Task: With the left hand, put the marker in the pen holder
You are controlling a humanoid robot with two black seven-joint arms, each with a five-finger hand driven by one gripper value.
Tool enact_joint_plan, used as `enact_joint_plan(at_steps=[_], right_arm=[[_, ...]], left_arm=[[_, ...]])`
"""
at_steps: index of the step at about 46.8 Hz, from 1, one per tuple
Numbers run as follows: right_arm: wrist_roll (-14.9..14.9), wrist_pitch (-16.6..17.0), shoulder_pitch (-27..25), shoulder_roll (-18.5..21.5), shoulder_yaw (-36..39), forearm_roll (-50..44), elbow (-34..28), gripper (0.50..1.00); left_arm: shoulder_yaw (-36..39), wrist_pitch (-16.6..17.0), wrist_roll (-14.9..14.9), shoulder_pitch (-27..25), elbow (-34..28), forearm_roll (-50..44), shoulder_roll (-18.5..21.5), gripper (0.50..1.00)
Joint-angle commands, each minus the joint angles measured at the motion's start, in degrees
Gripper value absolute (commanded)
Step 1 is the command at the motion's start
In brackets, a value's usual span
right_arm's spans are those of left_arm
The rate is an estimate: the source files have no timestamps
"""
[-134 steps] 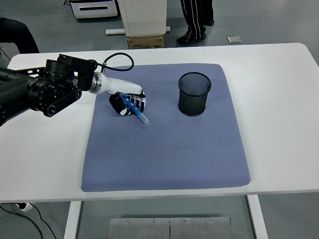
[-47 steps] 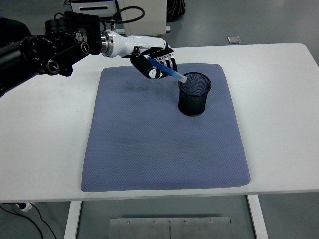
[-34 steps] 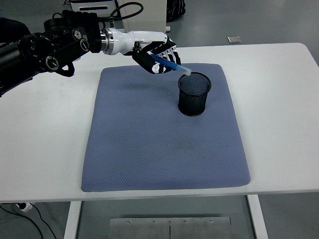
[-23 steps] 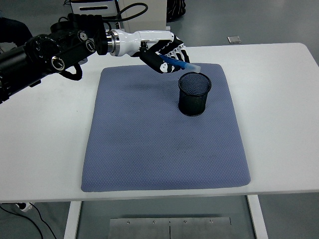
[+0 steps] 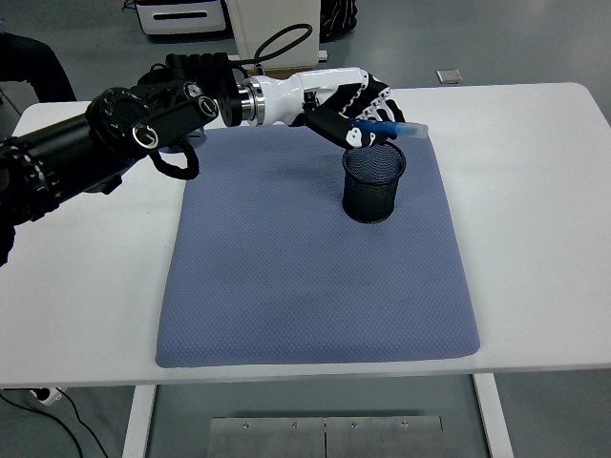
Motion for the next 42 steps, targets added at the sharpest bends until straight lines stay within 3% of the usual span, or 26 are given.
enact_joint_plan(at_steps=[1, 26, 40, 41, 42], right_arm=[[0.0, 0.0, 0.0, 0.0, 0.1, 0.0, 0.0, 1.0], [0.0, 0.0, 0.0, 0.0, 0.0, 0.0, 0.0, 1.0], [0.0, 0.0, 0.0, 0.0, 0.1, 0.0, 0.0, 1.0], [0.0, 0.0, 0.0, 0.0, 0.1, 0.0, 0.0, 1.0], [0.0, 0.0, 0.0, 0.0, 0.0, 0.0, 0.0, 1.0]], left_arm=[[-1.4, 0.0, 0.0, 1.3, 0.8, -0.8, -0.7, 0.5], [-10.1, 0.1, -0.9, 9.0, 4.6, -5.0, -3.0, 0.5], [-11.4, 0.1, -0.9, 10.1, 5.3, -8.5, -3.2, 0.5], [-11.7, 0.1, -0.9, 10.0, 5.3, -8.7, -3.2, 0.528], [-12.1, 0.1, -0.9, 9.9, 5.3, -9.0, -3.2, 0.592]])
